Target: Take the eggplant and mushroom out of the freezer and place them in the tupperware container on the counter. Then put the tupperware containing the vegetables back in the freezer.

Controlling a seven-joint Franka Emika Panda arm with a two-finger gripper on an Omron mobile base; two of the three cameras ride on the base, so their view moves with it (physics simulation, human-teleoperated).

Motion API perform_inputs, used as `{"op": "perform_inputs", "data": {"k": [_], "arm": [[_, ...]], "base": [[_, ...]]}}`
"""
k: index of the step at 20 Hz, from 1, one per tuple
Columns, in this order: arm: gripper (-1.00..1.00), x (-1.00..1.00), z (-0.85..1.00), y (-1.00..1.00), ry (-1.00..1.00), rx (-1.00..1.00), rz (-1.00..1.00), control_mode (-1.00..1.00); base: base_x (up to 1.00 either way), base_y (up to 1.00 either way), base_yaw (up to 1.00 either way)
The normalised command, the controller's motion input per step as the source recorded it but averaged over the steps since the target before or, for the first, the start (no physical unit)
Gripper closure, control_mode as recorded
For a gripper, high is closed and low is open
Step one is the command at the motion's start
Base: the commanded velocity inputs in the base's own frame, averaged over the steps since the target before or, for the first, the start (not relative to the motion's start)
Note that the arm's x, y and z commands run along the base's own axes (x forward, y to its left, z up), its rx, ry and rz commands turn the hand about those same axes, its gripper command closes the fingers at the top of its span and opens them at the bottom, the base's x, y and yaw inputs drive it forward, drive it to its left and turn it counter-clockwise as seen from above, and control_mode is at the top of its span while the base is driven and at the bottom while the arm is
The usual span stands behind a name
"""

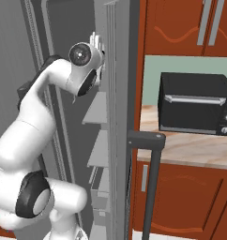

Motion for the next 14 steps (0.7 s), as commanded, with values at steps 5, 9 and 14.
{"op": "perform_inputs", "data": {"k": [5,9,14], "arm": [[-1.0,-1.0,-0.02,0.0,0.0,0.0,0.0,-1.0],[-1.0,-1.0,0.0,0.0,0.0,0.0,0.0,-1.0],[-1.0,-1.0,-0.03,0.02,0.02,0.0,0.0,-1.0]], "base": [[0.0,0.0,0.0],[0.0,0.0,0.0],[0.0,0.0,0.0]]}}
